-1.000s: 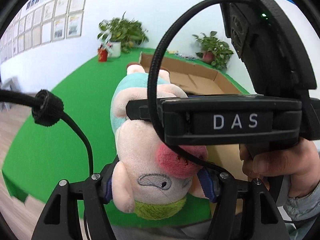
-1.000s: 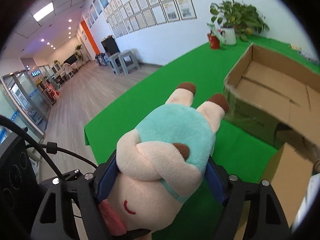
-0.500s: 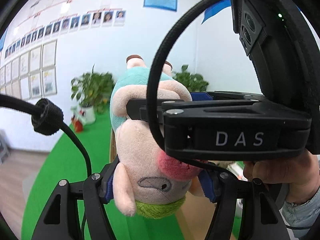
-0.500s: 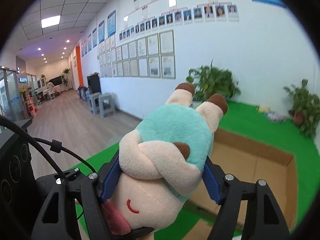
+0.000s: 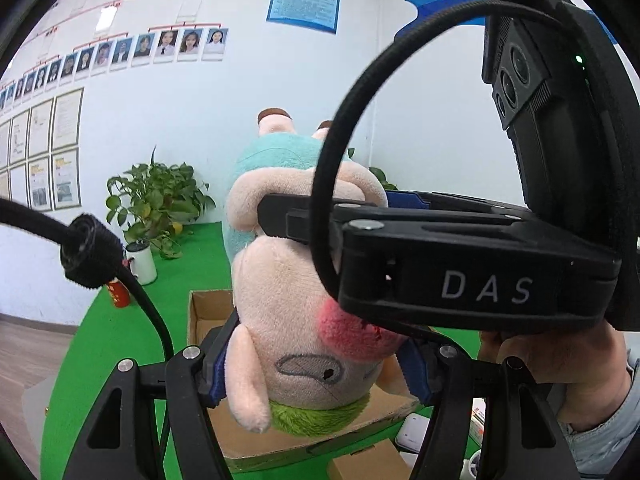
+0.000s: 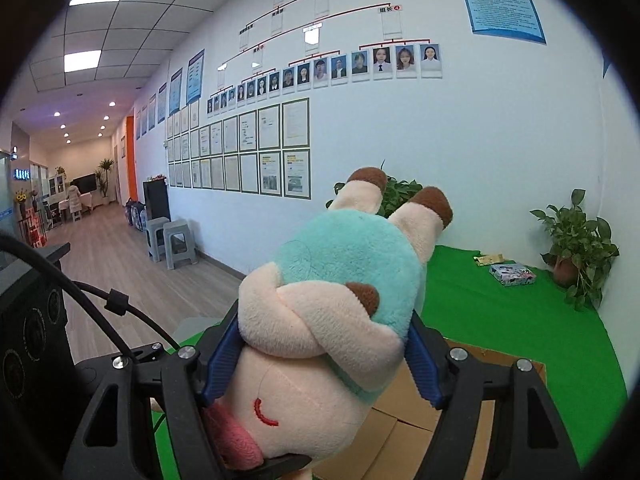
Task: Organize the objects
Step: 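Carry the plush pig over the open cardboard box and release it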
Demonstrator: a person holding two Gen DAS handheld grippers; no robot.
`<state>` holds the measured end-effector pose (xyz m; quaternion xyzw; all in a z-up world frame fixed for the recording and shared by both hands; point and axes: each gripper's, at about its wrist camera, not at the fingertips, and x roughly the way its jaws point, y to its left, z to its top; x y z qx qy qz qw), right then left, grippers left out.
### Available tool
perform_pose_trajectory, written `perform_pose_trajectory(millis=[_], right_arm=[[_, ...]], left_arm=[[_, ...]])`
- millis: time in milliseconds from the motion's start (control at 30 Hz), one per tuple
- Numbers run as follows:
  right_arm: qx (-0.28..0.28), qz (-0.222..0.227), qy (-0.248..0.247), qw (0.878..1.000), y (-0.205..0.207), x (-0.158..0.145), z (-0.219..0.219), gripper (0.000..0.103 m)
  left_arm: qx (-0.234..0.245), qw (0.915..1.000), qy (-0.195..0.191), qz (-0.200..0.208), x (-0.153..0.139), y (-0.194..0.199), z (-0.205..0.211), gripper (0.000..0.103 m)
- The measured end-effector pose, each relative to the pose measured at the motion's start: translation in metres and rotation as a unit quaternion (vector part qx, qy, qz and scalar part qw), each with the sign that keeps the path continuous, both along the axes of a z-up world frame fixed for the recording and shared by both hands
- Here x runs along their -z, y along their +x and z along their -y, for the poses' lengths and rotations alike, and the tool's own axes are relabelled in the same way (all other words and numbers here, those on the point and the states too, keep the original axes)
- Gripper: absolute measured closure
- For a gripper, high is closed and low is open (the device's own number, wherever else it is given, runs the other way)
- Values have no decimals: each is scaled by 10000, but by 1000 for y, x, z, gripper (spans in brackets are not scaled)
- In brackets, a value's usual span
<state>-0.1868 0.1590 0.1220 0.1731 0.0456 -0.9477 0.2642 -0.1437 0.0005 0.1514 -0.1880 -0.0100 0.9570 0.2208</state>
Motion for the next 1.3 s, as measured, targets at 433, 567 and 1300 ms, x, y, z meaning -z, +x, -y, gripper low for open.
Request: perform_pose_trajectory(millis=[433,567,1300], right_arm=[[-45,1076,-166,9940,-64,64,-12,31],[-188,1405,-387,9891,-81,83,-12,31],[-575,2646,-497,9614,-118,182,18,31]], left_arm=[[-38,9922,-143,1236,54,-85,-31,39],[-184,9894,-188,1427,80,-89,-31,39],[-881,9516,-459,2910,216,-127,63,33]])
